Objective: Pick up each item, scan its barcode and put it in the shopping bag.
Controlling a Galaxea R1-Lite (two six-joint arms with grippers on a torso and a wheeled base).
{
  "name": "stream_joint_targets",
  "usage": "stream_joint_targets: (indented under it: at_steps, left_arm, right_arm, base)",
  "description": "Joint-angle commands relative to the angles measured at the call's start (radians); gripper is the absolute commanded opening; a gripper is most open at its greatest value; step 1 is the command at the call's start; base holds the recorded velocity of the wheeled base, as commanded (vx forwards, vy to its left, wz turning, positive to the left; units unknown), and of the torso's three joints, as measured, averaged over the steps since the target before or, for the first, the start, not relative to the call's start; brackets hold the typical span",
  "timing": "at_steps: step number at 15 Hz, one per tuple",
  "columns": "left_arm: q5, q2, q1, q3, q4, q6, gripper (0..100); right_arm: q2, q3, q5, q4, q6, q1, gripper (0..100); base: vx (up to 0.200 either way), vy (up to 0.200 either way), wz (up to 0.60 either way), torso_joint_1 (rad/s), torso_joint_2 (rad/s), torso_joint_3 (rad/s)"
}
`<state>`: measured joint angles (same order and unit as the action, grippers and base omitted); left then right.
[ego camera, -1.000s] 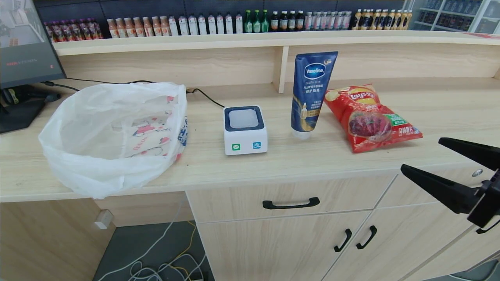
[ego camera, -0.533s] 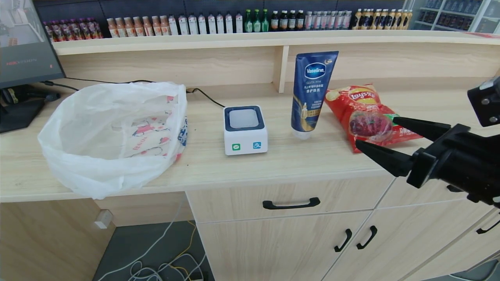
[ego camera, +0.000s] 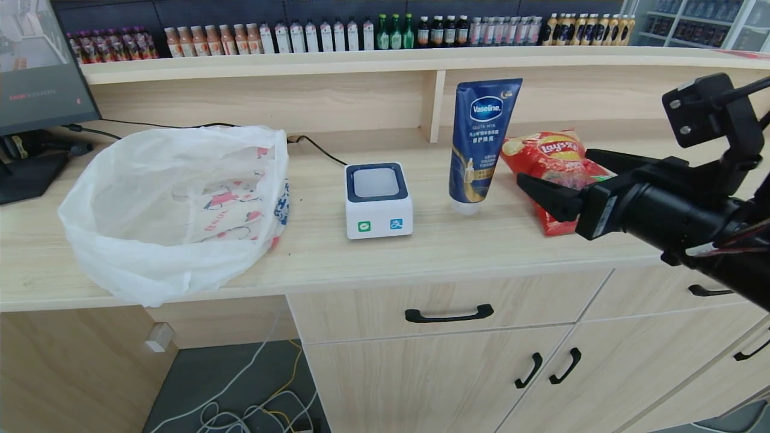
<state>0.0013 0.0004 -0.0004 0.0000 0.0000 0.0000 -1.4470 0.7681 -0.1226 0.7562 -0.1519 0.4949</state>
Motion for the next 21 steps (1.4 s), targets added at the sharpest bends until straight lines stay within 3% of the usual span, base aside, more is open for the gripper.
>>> stream_joint_targets:
  at_steps: [1,10,13,21]
  left_arm:
    - [0.000,0.000,0.000,0.000,0.000,0.000,100]
    - [0.000,0.000,0.000,0.000,0.000,0.000,100]
    - [0.000,0.000,0.000,0.000,0.000,0.000,100]
    - [0.000,0.000,-0.001,0.000,0.000,0.000,100]
  right_arm:
    - [-0.049,0.028,-0.029,0.008,0.002,0.024,100]
    - [-0.177,0.103,-0.031,0.134,0.006,0.065,100]
    - [-0.286,0.194,-0.039,0.221,0.008,0.065,100]
    - [-0.368,0.281,-0.074,0.224,-0.001,0.067,100]
  base:
    - [0.000,0.000,0.00,0.000,0.00,0.000]
    - [0.000,0.000,0.00,0.000,0.00,0.000]
    - [0.000,0.000,0.00,0.000,0.00,0.000]
    - [0.000,0.000,0.00,0.000,0.00,0.000]
